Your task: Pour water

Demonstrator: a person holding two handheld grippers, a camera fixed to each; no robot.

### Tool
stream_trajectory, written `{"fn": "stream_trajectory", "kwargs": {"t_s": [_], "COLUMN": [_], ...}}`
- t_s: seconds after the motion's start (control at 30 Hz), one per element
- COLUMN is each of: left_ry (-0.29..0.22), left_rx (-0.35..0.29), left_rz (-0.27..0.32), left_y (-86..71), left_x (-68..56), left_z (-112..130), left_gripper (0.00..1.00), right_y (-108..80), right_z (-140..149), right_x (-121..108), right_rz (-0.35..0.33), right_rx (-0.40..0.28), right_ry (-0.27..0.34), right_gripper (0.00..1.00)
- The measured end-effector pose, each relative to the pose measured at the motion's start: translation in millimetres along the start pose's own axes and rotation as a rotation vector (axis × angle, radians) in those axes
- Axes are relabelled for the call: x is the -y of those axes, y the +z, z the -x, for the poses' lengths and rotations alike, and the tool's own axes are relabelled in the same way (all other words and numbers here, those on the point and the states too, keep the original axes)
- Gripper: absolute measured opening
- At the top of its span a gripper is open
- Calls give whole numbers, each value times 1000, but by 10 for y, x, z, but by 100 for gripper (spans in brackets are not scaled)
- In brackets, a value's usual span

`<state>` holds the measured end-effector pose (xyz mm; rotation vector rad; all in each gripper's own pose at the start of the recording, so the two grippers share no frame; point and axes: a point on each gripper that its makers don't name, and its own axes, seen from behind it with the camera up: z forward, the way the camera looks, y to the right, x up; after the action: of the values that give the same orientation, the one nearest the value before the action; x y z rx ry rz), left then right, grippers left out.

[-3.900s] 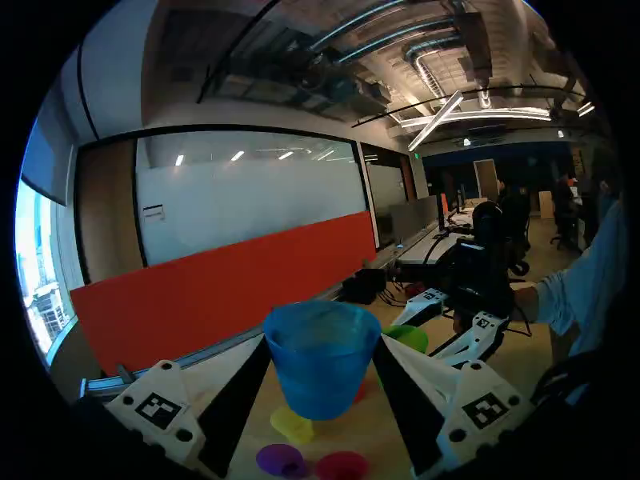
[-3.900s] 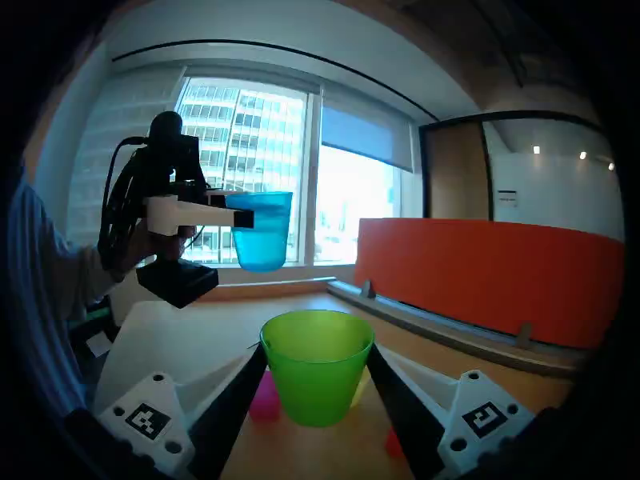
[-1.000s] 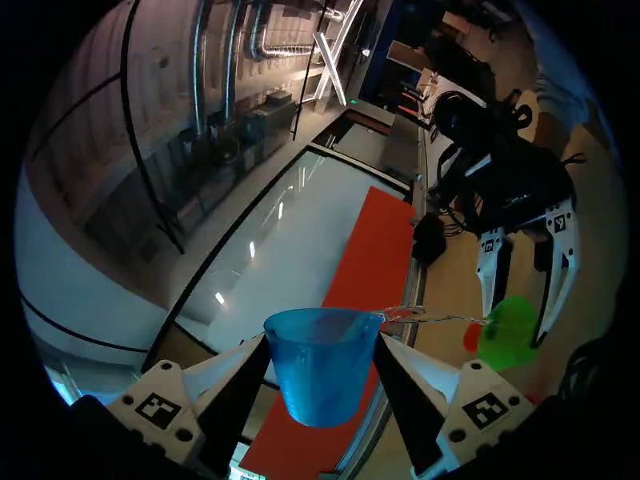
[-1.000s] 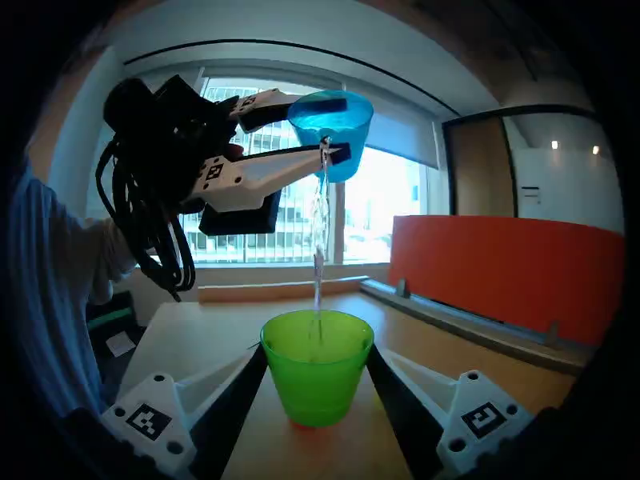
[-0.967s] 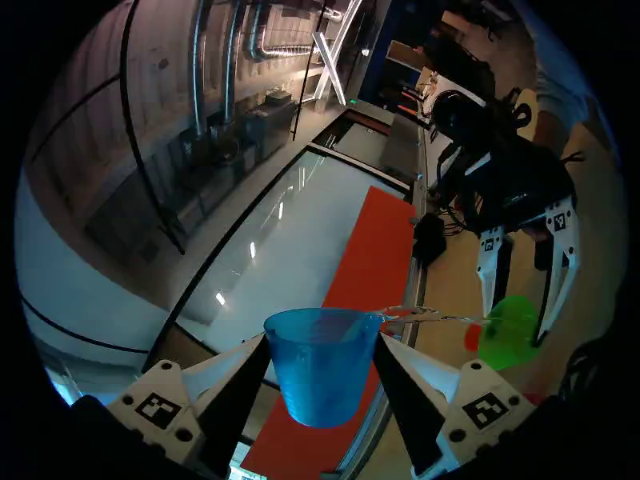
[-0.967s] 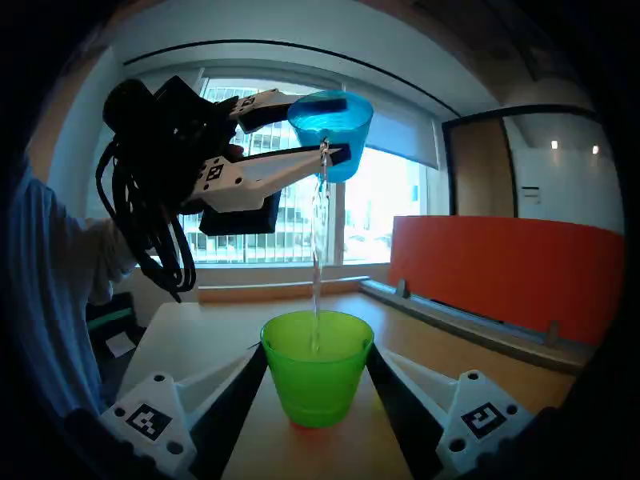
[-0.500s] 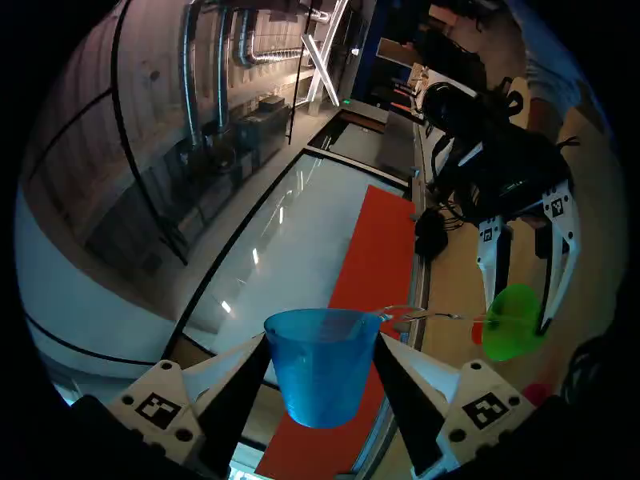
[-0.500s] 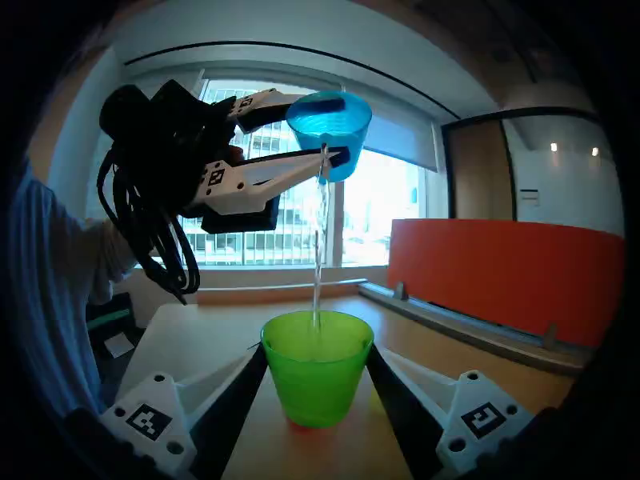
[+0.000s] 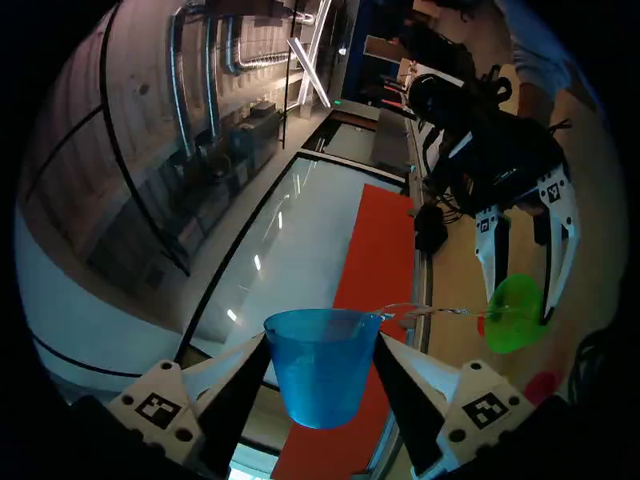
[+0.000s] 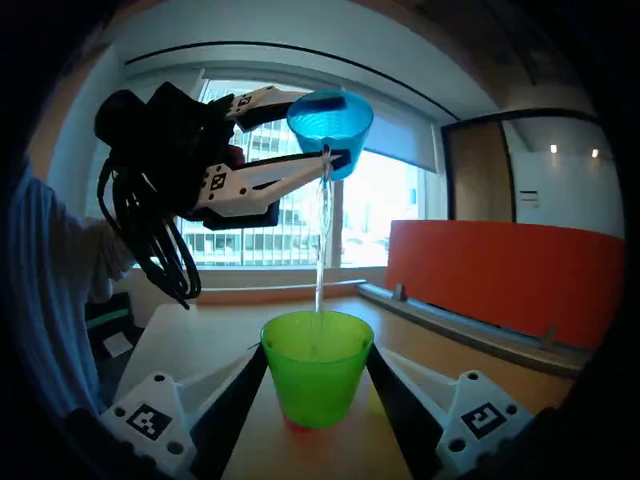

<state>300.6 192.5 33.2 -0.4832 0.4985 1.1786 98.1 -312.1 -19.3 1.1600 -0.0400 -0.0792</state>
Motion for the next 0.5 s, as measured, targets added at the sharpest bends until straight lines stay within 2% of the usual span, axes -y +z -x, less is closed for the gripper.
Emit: {"fn": "stream_trajectory", "kwargs": {"t_s": [0.5], "left_ry": [75], "left_rx": [-13], "left_rz": [-7], "left_y": [13], "left_x": [68], "left_z": [-70], "left_gripper": [86], "right_y": [5], "right_z": [-21], "right_x": [-19], "right_rz": [7], "right_rx": [-4], "right_ry": [-2], "right_gripper": [89]}}
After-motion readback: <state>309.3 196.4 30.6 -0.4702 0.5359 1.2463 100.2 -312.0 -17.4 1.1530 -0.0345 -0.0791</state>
